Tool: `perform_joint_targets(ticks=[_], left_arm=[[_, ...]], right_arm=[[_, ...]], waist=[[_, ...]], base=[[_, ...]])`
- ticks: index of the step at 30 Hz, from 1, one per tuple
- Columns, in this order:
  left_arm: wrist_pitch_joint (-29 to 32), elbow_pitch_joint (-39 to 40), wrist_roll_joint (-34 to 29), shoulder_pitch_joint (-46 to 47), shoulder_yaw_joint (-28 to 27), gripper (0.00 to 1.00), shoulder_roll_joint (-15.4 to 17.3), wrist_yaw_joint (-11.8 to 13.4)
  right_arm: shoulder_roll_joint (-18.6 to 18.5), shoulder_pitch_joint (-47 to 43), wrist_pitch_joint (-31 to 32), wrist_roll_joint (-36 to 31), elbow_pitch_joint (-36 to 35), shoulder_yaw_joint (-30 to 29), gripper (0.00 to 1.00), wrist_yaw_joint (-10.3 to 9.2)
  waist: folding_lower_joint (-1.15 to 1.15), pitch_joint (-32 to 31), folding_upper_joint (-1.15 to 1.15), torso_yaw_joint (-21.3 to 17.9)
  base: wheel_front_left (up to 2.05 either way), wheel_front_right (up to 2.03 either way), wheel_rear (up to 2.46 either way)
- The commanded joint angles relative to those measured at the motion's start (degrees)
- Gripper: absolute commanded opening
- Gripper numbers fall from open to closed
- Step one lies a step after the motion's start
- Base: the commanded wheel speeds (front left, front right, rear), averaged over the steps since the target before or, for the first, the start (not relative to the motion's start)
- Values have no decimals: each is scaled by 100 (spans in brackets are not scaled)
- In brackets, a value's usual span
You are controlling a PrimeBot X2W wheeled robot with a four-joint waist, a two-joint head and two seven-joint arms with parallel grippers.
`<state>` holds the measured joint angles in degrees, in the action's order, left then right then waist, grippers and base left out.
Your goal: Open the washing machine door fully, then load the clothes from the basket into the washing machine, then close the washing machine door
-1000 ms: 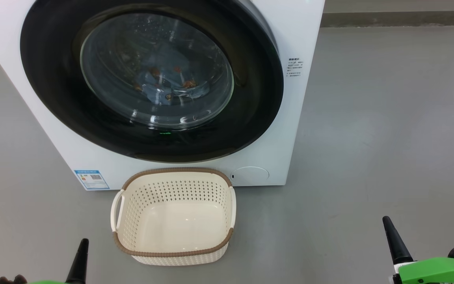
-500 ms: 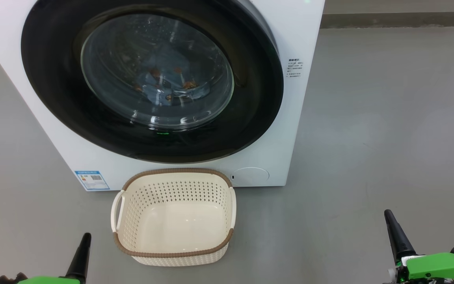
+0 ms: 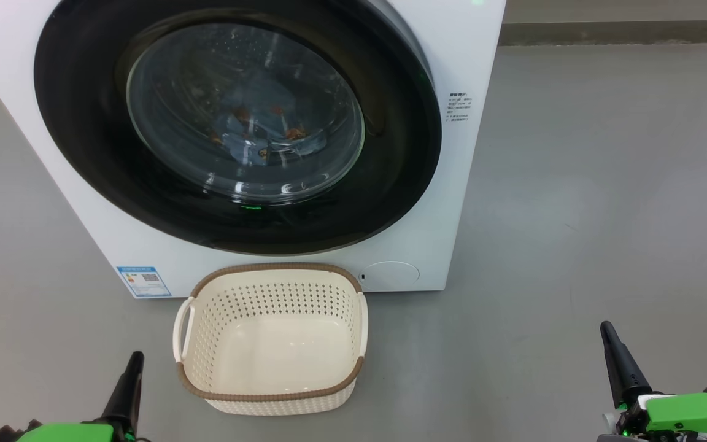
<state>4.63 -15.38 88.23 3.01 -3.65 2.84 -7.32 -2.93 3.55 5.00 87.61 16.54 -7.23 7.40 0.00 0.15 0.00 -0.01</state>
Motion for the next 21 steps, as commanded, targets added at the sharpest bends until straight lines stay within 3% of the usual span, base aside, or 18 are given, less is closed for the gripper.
perform_joint_targets(ticks=[1,6,21], left_arm=[[74,110,163,297,-211,0,61,-16],[155,109,425,341,-250,0,36,-16],[160,110,420,341,-256,0,32,-16]], right_arm=[[-10,277,74,185,-192,86,0,10],[5,290,154,448,-230,62,0,9],[5,290,154,448,-230,62,0,9]], waist=[[0,-2,0,0],[0,-8,0,1],[0,-8,0,1]], base=[[0,0,0],[0,0,0],[0,0,0]])
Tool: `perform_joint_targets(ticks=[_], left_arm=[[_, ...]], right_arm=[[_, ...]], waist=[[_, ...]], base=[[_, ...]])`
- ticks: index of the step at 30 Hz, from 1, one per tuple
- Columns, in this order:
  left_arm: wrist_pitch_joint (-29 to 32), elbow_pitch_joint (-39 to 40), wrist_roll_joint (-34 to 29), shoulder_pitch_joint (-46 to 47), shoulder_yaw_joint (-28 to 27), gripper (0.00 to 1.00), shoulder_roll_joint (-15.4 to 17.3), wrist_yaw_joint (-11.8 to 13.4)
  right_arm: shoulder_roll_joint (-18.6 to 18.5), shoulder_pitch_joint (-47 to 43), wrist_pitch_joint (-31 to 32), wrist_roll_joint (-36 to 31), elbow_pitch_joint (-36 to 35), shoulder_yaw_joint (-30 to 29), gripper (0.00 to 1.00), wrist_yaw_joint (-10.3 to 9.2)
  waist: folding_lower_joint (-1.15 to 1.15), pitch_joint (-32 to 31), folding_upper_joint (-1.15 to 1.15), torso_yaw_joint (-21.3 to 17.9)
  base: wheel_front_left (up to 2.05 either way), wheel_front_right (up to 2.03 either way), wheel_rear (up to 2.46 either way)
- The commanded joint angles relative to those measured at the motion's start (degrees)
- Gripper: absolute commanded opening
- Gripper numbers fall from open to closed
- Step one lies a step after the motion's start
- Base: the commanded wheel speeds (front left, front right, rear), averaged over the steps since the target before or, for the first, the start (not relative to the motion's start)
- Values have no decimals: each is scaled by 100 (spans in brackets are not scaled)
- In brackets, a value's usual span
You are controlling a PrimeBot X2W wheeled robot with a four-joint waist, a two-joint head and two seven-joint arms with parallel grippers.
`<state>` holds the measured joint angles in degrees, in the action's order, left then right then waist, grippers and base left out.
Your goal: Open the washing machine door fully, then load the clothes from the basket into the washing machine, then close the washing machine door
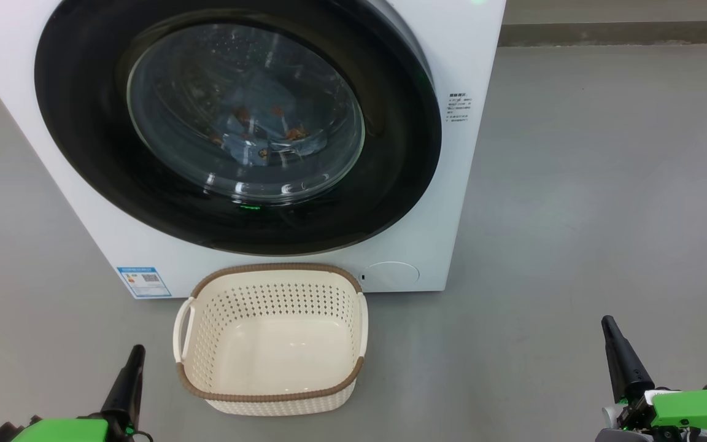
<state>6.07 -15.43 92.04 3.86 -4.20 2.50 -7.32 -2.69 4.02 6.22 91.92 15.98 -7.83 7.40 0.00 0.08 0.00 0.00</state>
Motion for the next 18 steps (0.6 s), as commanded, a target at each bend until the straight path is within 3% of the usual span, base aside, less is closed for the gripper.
perform_joint_targets(ticks=[1,18], left_arm=[[16,115,38,256,-202,0,65,-16],[21,116,33,257,-207,0,61,-16]], right_arm=[[-19,243,32,17,-174,122,0,9],[-19,242,32,18,-174,123,0,9]], waist=[[0,0,0,0],[0,0,0,0]], base=[[0,0,0],[0,0,0]])
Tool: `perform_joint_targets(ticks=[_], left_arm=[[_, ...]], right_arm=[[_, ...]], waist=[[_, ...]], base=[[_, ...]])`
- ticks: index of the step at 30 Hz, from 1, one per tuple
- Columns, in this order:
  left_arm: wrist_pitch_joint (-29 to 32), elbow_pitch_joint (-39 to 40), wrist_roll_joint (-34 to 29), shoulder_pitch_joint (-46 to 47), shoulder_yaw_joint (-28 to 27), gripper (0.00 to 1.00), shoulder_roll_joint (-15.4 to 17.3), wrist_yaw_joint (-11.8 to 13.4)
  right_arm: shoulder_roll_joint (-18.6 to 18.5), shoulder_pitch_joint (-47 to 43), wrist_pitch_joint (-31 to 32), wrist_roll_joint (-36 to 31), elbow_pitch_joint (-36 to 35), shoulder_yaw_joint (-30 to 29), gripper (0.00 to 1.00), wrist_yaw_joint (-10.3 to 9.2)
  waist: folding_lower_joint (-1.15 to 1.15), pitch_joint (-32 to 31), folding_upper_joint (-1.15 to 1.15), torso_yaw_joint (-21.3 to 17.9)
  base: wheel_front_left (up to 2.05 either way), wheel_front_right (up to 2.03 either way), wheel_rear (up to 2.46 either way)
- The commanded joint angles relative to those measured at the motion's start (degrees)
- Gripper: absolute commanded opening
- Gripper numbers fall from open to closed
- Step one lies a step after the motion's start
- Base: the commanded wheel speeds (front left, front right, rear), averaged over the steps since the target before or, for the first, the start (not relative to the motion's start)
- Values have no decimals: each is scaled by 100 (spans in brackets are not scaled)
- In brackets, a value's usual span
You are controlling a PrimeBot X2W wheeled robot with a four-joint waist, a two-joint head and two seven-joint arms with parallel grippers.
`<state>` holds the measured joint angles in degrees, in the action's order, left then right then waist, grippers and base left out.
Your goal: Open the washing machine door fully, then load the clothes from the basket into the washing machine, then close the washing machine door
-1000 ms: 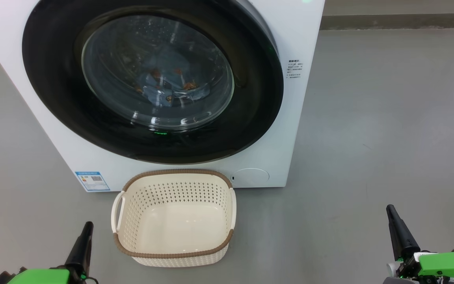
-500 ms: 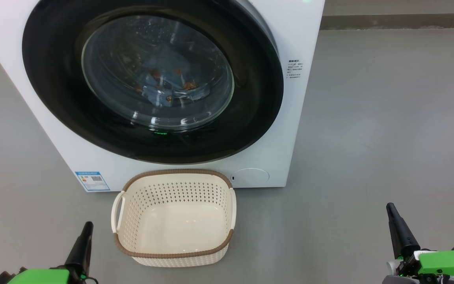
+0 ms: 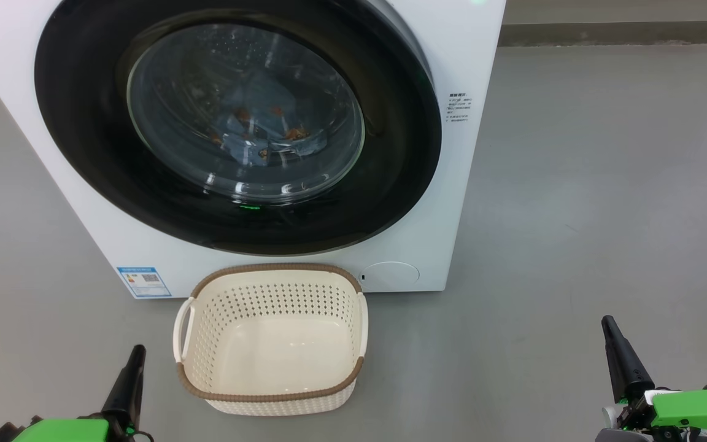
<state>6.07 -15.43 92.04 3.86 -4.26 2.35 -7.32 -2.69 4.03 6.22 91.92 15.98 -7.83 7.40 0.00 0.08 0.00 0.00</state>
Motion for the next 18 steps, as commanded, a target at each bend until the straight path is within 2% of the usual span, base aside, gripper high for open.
perform_joint_targets(ticks=[1,18], left_arm=[[21,116,33,257,-202,0,76,-16],[26,116,28,257,-208,0,73,-16]], right_arm=[[-19,242,32,18,-174,123,0,9],[-19,242,31,19,-174,123,0,9]], waist=[[0,0,0,0],[0,0,0,0]], base=[[0,0,0],[0,0,0]])
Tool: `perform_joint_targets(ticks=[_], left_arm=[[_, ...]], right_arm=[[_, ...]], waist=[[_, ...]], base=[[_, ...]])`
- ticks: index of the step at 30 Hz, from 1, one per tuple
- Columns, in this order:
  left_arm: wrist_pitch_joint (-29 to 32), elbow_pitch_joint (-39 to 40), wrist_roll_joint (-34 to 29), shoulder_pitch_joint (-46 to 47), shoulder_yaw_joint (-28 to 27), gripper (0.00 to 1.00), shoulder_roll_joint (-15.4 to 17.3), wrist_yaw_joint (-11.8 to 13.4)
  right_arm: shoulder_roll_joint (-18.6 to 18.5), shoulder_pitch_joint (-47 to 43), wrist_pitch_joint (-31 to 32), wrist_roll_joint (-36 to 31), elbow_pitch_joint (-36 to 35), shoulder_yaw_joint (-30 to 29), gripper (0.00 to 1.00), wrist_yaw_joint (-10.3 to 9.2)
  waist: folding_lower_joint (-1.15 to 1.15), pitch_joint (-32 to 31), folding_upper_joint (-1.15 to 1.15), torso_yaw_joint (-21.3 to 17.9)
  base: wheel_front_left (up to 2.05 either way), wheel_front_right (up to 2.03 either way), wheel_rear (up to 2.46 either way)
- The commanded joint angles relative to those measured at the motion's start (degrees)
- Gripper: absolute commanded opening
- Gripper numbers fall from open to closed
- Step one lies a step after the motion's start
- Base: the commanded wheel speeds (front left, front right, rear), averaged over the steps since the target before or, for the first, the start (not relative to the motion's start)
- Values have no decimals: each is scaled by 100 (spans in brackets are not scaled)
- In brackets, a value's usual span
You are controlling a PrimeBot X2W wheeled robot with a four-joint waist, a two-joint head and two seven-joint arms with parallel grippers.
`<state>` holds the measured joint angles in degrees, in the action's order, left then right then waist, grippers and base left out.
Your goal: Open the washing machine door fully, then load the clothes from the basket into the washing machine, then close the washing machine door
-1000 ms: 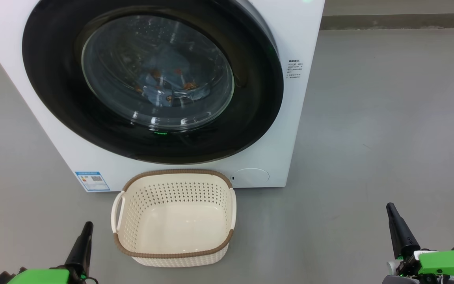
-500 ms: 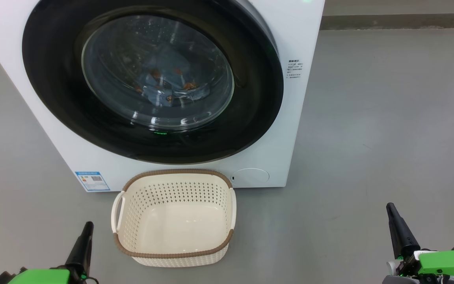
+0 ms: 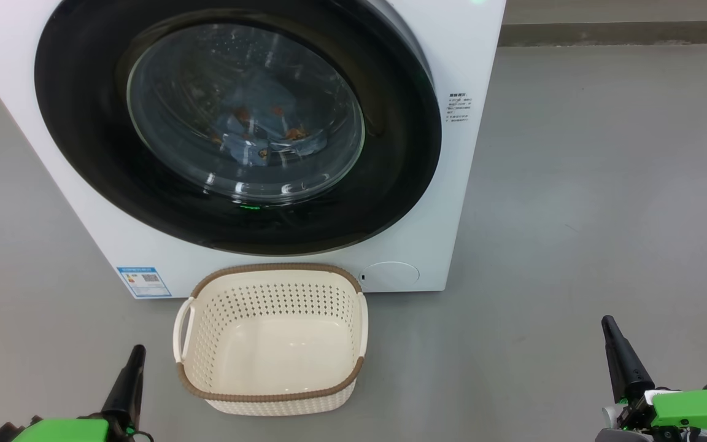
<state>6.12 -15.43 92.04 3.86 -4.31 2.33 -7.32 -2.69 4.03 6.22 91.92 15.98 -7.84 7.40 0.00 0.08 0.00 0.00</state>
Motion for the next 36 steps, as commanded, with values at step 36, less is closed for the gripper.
perform_joint_targets(ticks=[36], left_arm=[[27,117,21,258,-211,0,68,-17]], right_arm=[[-19,242,30,20,-174,126,0,9]], waist=[[0,0,0,0]], base=[[0,0,0]])
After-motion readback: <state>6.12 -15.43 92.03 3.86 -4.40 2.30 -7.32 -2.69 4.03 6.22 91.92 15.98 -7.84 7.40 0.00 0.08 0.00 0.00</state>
